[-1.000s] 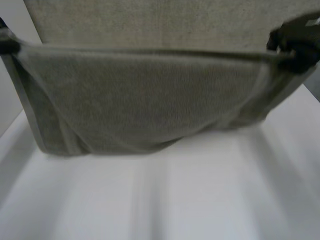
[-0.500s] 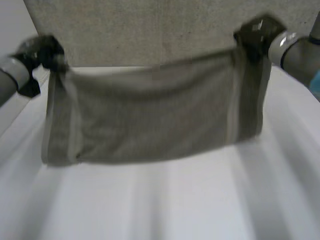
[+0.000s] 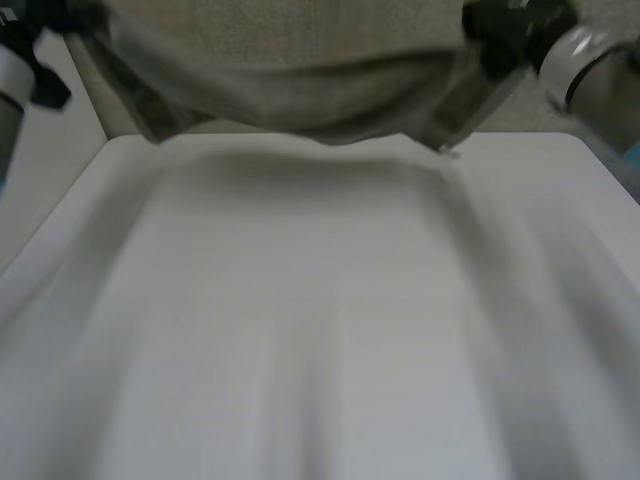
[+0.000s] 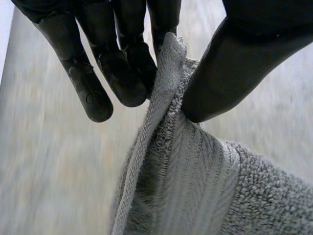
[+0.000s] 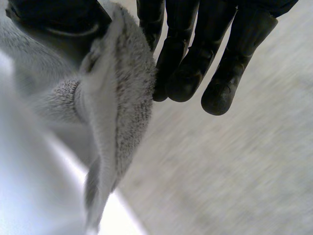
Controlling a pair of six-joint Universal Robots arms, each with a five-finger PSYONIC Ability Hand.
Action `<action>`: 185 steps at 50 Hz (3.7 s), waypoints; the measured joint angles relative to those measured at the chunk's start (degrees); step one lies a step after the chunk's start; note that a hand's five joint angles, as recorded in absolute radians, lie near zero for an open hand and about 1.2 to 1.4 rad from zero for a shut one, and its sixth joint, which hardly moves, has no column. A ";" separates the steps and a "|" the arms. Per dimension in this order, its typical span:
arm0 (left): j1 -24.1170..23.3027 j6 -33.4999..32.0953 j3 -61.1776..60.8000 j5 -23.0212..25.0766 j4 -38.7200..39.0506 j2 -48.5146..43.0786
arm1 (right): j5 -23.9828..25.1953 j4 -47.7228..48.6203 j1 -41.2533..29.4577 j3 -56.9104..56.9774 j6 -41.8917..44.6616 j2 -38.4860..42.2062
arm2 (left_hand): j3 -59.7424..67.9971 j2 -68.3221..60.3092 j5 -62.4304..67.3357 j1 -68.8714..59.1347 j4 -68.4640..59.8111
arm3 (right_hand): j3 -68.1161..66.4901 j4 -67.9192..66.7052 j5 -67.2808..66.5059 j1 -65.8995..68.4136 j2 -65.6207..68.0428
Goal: Fold the towel.
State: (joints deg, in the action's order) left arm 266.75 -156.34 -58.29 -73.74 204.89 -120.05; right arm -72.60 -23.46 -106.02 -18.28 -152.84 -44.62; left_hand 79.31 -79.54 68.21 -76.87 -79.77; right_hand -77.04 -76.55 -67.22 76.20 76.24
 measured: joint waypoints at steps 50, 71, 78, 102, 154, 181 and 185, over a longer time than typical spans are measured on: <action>19.20 -2.38 -47.62 19.68 0.66 29.88 | 7.20 4.85 16.46 -59.39 11.12 -43.92 | 0.00 0.00 0.00 0.00 0.00 | -0.04 0.00 -0.33 0.00 0.57; 12.69 -8.14 -38.74 19.67 7.90 8.92 | 7.41 3.30 13.39 -54.97 12.00 -18.46 | 0.00 0.00 0.00 0.00 0.00 | -0.05 0.00 -0.63 0.00 0.57; 10.32 -14.32 -31.44 19.19 4.78 0.58 | 5.50 3.48 13.23 -49.10 11.87 -11.42 | 0.00 0.00 0.00 0.00 0.00 | -0.05 0.00 -0.63 0.01 0.57; 6.96 -22.69 -18.82 13.95 -0.80 -11.21 | 1.36 8.44 11.40 -36.70 11.39 -0.07 | 0.00 -0.01 0.00 0.00 -0.01 | -0.06 0.00 -0.63 0.01 0.57; 4.18 -23.23 -32.02 13.80 -5.92 5.82 | -6.52 20.68 9.04 -71.57 6.12 -21.98 | -68.11 68.49 -66.12 65.54 68.69 | 62.84 61.80 63.43 -62.33 -62.05; 3.60 -24.10 -33.06 13.67 -5.93 5.51 | -9.55 36.55 11.76 -75.96 12.82 -12.19 | -68.11 68.49 -66.12 65.55 68.69 | 3.51 1.33 1.77 -2.85 -2.06; 3.63 -24.09 -33.10 13.64 -5.97 5.51 | -9.58 36.51 13.49 -75.61 12.70 -13.38 | -68.11 68.49 -66.12 65.54 68.69 | 2.50 0.01 1.02 -1.68 -1.59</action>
State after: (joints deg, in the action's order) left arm 270.38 -180.43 -91.39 -60.09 198.92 -114.54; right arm -82.18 13.05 -92.53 -93.89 -140.15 -58.00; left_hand 11.19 -11.05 2.10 -11.33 -11.08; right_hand -74.54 -76.54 -66.20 74.52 74.65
